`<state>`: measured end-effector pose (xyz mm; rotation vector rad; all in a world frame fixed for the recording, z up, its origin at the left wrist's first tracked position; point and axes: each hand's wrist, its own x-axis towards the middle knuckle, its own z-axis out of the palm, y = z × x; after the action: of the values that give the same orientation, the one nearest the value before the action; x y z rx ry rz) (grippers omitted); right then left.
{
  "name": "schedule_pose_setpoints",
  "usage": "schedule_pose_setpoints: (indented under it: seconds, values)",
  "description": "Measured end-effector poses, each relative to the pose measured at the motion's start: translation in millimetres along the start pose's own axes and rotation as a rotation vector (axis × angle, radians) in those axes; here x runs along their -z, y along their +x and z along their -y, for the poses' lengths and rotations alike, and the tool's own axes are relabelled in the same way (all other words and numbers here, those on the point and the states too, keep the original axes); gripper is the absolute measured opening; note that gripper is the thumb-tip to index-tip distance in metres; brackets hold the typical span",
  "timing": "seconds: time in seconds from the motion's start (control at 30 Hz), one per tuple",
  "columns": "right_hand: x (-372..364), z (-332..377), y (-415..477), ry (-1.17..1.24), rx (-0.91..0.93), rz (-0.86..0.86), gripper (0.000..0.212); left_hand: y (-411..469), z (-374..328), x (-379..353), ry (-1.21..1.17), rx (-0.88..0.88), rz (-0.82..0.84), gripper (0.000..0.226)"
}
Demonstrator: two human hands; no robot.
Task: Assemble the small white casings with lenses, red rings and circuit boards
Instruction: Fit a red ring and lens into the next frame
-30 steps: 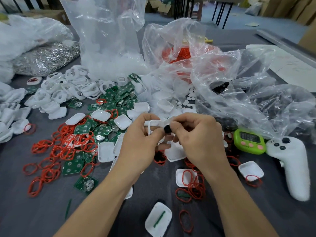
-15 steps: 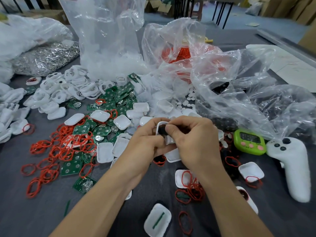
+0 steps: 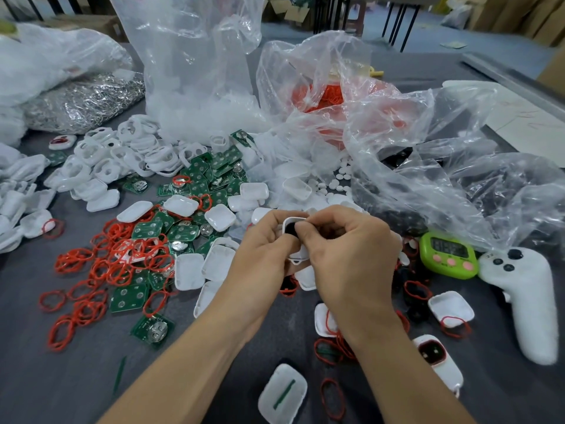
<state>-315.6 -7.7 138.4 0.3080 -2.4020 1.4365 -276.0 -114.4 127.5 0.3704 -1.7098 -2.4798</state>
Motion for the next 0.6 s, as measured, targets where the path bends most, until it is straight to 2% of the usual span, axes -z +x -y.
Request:
schedule_pose_setpoints:
  seconds: [0.1, 0.2, 0.33, 0.4, 0.47, 0.6]
  values:
    - [0, 0, 4, 0.061, -0.063, -0.020, 0.020, -1, -2, -2, 0.032, -0.043, -0.049, 0.038]
    - [5, -3, 8, 0.126, -0.134, 0.124, 0.015, -2, -3, -1, 0.069, -0.088, -0.065, 0.035]
    - [7, -4, 8, 0.234, -0.201, 0.261, 0.007, 1, -7, 4, 0.099, -0.113, 0.030, 0.031]
    - [9, -4, 10, 0.249, -0.213, 0.276, 0.007, 2, -8, 7, 0.212, -0.154, 0.020, 0.031]
    - [10, -5, 12, 0.217, -0.198, 0.259, 0.010, 3, -8, 12, 0.362, -0.192, -0.063, 0.030]
    - [10, -4, 10, 0.141, -0.135, 0.239, 0.014, 0, -12, 16, 0.491, -0.169, -0.130, 0.035]
